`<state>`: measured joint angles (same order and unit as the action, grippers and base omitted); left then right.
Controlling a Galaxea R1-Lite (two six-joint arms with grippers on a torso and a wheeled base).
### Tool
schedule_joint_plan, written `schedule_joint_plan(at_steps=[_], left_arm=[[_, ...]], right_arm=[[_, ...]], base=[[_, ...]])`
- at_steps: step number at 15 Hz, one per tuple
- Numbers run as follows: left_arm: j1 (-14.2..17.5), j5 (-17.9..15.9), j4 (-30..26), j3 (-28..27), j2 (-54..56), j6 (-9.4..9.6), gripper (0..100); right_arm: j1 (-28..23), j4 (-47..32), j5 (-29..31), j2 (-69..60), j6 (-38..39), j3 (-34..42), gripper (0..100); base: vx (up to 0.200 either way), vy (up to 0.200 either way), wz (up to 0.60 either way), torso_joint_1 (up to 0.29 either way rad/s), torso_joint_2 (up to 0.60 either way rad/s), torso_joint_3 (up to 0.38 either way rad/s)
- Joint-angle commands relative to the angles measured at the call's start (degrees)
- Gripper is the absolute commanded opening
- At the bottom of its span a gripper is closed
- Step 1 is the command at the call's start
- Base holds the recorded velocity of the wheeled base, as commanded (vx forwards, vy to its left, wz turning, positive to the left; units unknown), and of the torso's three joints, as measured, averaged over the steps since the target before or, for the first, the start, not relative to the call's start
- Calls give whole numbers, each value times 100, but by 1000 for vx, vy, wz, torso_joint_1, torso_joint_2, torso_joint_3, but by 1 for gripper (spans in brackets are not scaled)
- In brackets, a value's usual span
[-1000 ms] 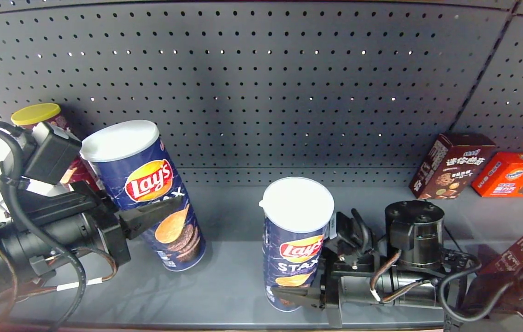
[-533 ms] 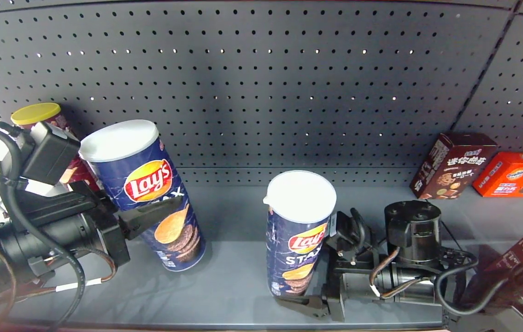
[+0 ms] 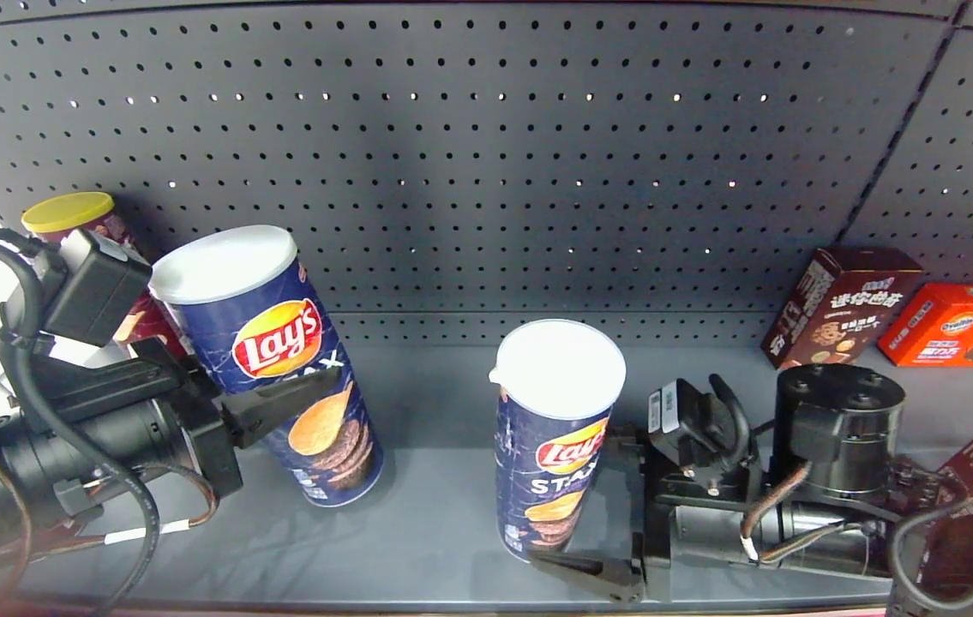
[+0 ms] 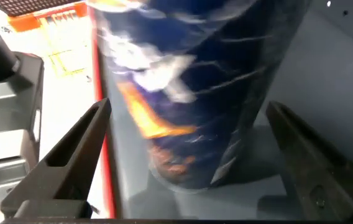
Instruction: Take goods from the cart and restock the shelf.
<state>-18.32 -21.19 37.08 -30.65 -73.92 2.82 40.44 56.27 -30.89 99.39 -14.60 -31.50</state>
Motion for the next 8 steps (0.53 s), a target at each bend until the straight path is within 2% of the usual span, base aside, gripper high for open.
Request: schedule_joint_plan(at_steps=[1,2,6,8], left_arm=[[4,1,1,-3,-8,0,0],[4,1,1,6,1,0,0],[-5,1,1,6,18,0,0],[-13,1,1,6,18,0,0]], right_arm=[[8,7,4,-297,-7,127,100],[17,-29,31,-816,-7,505,100],[17,-64,83,-1589,-7,1120,100],[26,-72,294,-1941,-7,1375,100]], base=[[0,0,0,0,0,0],[0,0,0,0,0,0],[0,0,0,0,0,0],[0,0,0,0,0,0]])
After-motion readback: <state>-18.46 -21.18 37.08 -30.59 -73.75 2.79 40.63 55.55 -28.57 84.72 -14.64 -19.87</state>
